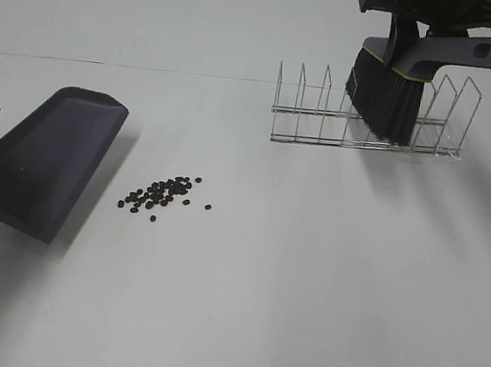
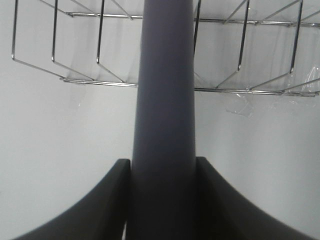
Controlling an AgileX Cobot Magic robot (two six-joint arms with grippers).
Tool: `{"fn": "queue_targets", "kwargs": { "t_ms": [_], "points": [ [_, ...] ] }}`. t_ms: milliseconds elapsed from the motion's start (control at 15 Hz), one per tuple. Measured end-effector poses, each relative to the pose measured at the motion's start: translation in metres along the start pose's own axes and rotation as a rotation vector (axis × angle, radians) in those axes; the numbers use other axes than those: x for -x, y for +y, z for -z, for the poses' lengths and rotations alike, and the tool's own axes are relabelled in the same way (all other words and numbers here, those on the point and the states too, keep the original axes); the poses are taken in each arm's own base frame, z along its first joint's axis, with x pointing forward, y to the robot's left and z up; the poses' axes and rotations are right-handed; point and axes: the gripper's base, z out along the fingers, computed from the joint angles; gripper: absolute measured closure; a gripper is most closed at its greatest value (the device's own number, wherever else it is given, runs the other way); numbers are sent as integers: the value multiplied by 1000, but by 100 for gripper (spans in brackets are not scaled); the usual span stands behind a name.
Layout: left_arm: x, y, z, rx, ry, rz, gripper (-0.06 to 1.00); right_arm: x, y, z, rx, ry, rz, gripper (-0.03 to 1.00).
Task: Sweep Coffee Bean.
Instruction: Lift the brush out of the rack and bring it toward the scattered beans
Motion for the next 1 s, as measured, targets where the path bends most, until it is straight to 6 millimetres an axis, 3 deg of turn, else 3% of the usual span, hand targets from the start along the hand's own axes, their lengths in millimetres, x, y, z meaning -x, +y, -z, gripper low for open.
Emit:
{"fn": "queue_targets", "kwargs": {
  "t_ms": [200, 400, 467, 733, 867, 1000],
  "points": [
    [0, 0, 0, 0, 0, 0, 61, -8, -3, 47, -16, -75, 7, 61],
    [0, 0, 0, 0, 0, 0, 61, -43, -8, 63, -31, -28, 11, 61],
    [0, 0, 0, 0, 0, 0, 61, -49, -9, 63, -31, -26, 12, 61],
    [0, 0, 0, 3, 0, -3, 61, -118, -16, 65, -22, -70, -15, 61],
    [0, 1, 0, 15, -3, -17, 61, -160, -21, 53, -24, -51, -29, 61],
    [0, 2, 0, 25, -4, -29, 61, -179, -21, 39, -33, -24, -34, 61]
  ]
}}
